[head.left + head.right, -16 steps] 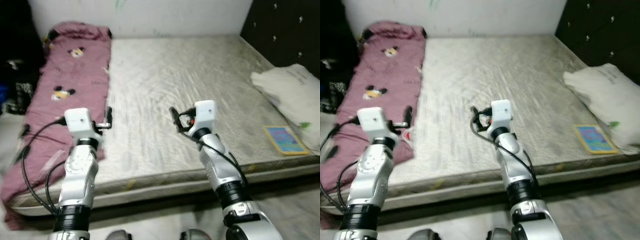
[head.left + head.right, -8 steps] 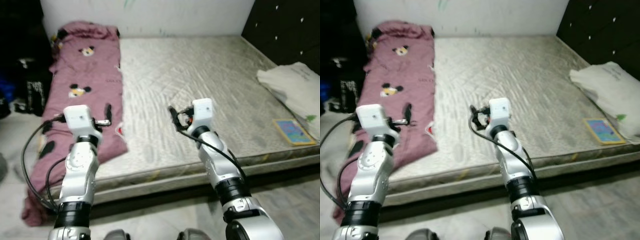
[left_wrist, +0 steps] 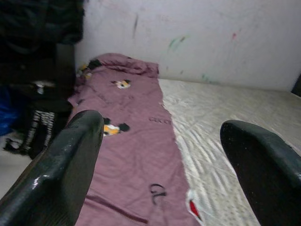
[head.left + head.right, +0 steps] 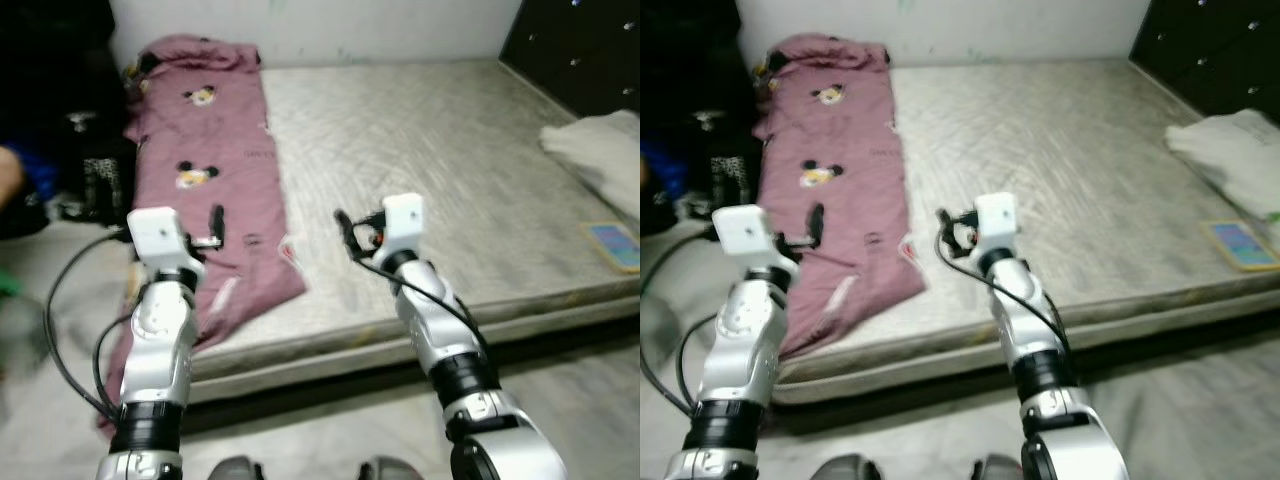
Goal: Clean up the room
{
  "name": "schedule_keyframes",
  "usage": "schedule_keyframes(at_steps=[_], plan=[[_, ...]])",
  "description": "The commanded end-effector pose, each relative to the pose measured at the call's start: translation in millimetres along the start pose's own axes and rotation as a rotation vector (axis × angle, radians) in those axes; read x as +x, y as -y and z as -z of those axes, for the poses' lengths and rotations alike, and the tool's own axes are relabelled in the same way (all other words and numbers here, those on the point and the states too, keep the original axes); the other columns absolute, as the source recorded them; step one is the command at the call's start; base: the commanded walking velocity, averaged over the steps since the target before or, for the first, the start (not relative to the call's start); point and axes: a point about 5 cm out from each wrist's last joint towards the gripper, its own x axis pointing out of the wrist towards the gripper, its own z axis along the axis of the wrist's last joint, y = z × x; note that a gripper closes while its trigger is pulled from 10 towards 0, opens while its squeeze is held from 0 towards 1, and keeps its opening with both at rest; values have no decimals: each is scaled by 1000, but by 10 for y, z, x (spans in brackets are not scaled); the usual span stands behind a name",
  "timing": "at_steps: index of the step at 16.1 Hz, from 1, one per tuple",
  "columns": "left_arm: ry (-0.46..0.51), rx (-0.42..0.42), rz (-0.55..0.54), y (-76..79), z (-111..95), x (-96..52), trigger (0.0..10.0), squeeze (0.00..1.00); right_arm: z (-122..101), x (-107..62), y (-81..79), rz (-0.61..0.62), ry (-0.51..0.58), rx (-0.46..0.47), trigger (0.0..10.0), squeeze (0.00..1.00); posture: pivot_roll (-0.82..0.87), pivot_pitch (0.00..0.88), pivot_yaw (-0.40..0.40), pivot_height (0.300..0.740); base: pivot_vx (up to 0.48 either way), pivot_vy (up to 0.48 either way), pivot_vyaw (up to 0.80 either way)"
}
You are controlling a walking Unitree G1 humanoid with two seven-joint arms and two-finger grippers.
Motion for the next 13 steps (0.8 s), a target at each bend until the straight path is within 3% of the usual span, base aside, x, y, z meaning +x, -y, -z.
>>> schedule_keyframes(at_steps=[1, 9, 13], plan=[[-5, -6, 24, 99, 13, 5, 10000, 0, 13, -30, 131, 36, -6, -14, 10000, 0, -102, 0, -15, 740, 0, 480, 0], [-2, 0, 31, 105, 11, 7, 10000, 0, 19, -26, 127, 34, -9, -12, 10000, 0, -102, 0, -15, 740, 0, 473, 0], [11, 7, 53, 123, -8, -1, 10000, 0, 19, -25, 113, 27, -8, -16, 10000, 0, -101, 0, -11, 740, 0, 75, 0]])
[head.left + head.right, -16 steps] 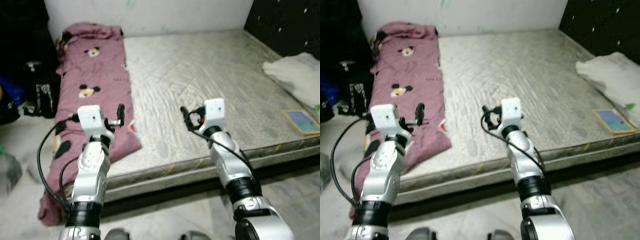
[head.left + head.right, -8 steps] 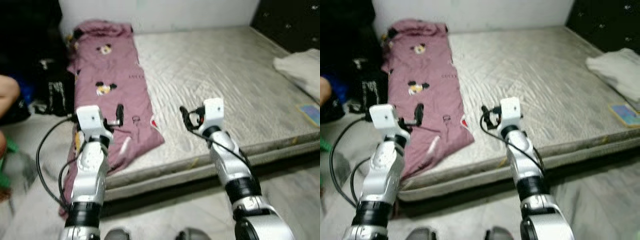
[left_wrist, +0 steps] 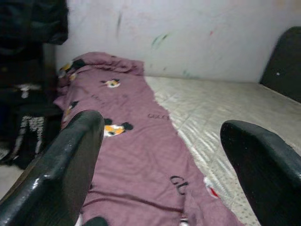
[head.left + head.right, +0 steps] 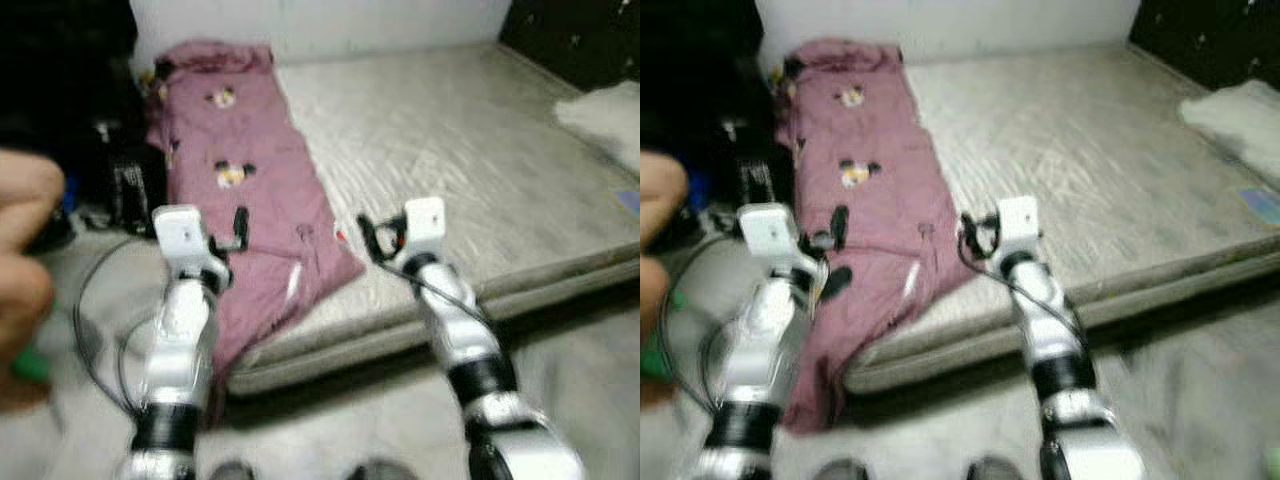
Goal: Clean up the room
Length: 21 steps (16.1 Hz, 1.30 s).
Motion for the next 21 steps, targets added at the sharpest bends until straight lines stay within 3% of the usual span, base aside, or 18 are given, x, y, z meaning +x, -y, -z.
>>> schedule_keyframes(at_steps=[1, 8, 21], plan=[[5, 13, 5, -24, -15, -5, 10000, 0, -73, 39, -67, -23, 22, -5, 10000, 0, -101, 0, -11, 740, 0, 0, 0], [15, 0, 46, 8, -27, -20, 10000, 0, -63, 41, -92, -29, 22, -21, 10000, 0, -101, 0, -7, 740, 0, 0, 0], [10, -7, 60, 21, -22, -24, 10000, 0, -64, 49, -76, -19, 19, -16, 10000, 0, -102, 0, -8, 740, 286, 0, 0]])
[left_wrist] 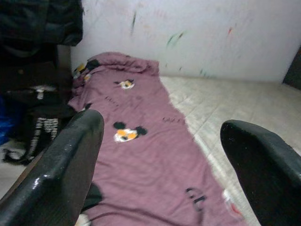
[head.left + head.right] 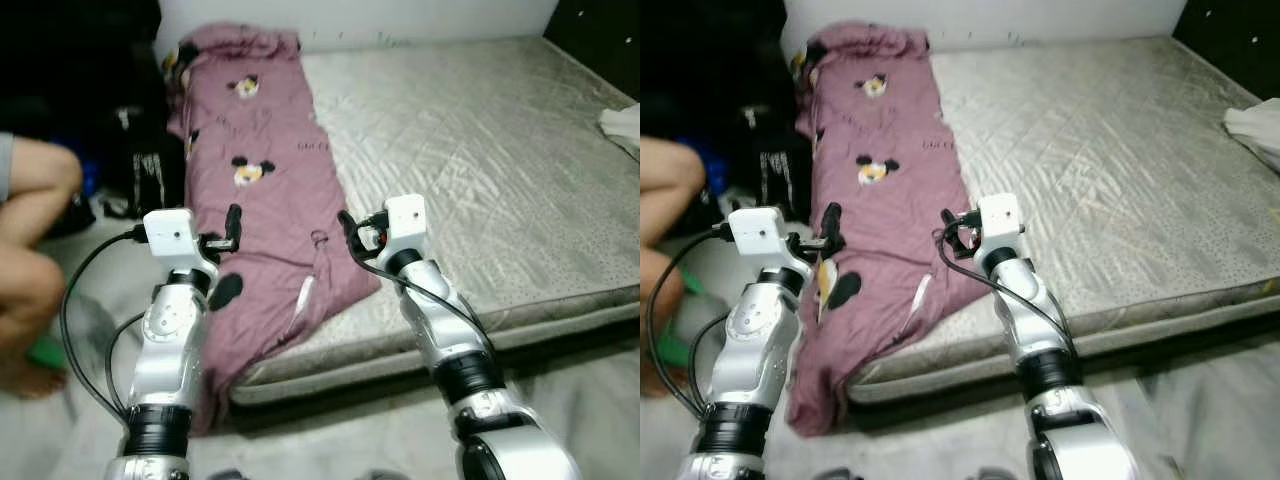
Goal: Clean up the room
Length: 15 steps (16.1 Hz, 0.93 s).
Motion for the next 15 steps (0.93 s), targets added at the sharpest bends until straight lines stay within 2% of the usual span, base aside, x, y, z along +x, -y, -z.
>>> schedule_keyframes(at_steps=[1, 9, 15], plan=[[4, 11, 1, -49, -21, -13, 10000, 0, -63, 42, -47, -7, 18, 5, 10000, 0, -102, 0, -8, 740, 311, 0, 0], [-1, 14, 7, -41, -21, -11, 10000, 0, -70, 50, -43, -3, 21, 6, 10000, 0, -100, 0, -6, 740, 305, 0, 0], [7, 16, -8, -47, -81, 51, 10000, 0, -87, 57, 3, 23, 22, 17, 10000, 0, -109, 0, 5, 740, 0, 0, 0]])
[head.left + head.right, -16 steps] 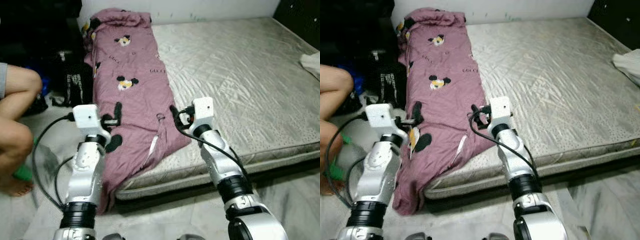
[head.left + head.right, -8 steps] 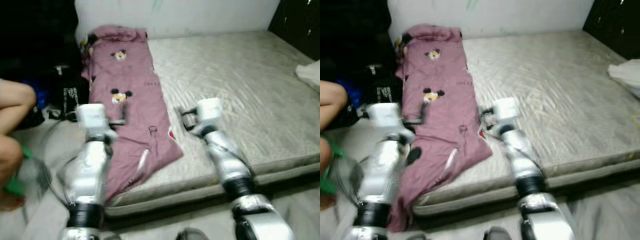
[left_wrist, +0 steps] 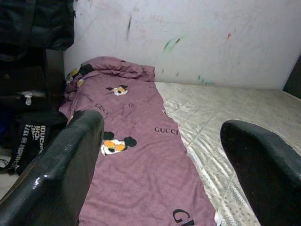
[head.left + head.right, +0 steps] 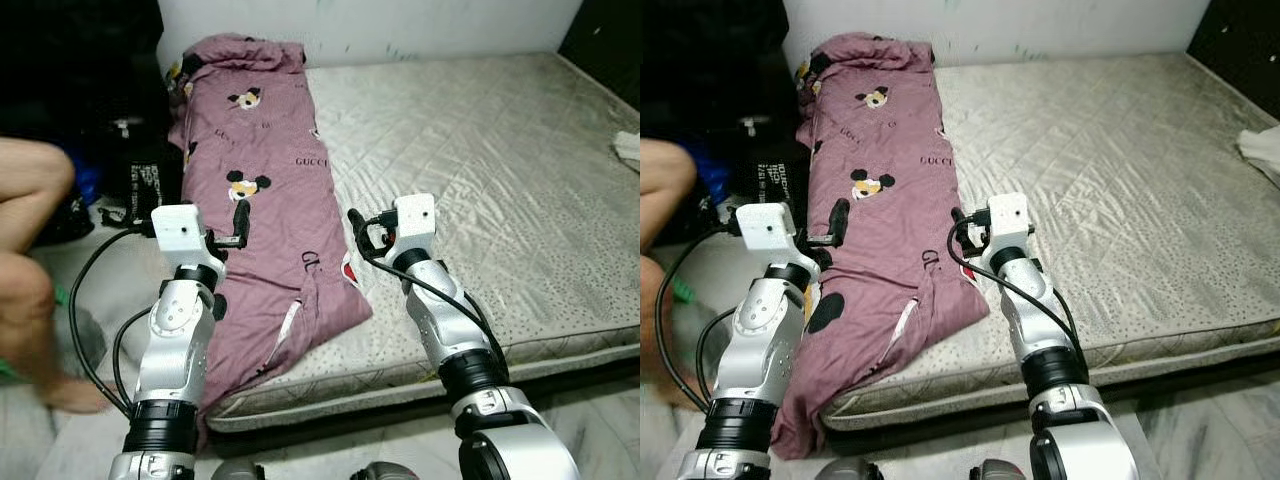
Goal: Clean up the room
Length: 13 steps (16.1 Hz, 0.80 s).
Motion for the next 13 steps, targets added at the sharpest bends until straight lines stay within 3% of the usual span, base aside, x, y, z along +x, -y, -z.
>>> schedule_keyframes(at_steps=[1, 4, 8, 13], plan=[[14, 6, -8, -17, -69, 30, 10000, 0, -28, 9, 34, 16, -1, 5, 10000, 0, -105, 0, -1, 740, 0, 0, 0], [17, 22, -19, -52, -88, 16, 10000, 0, -2, -5, 41, 15, -11, 7, 10000, 0, -77, 0, -19, 740, 0, 0, -533], [-17, 65, -100, -245, -13, -143, 10000, 0, 58, -65, 17, 14, -23, 4, 10000, 0, -69, 0, -11, 740, 0, 0, 0], [-57, 97, -109, -313, 41, -268, 10000, 0, 91, -182, 75, 38, -38, 36, 10000, 0, -85, 16, 3, 740, 0, 0, 0]])
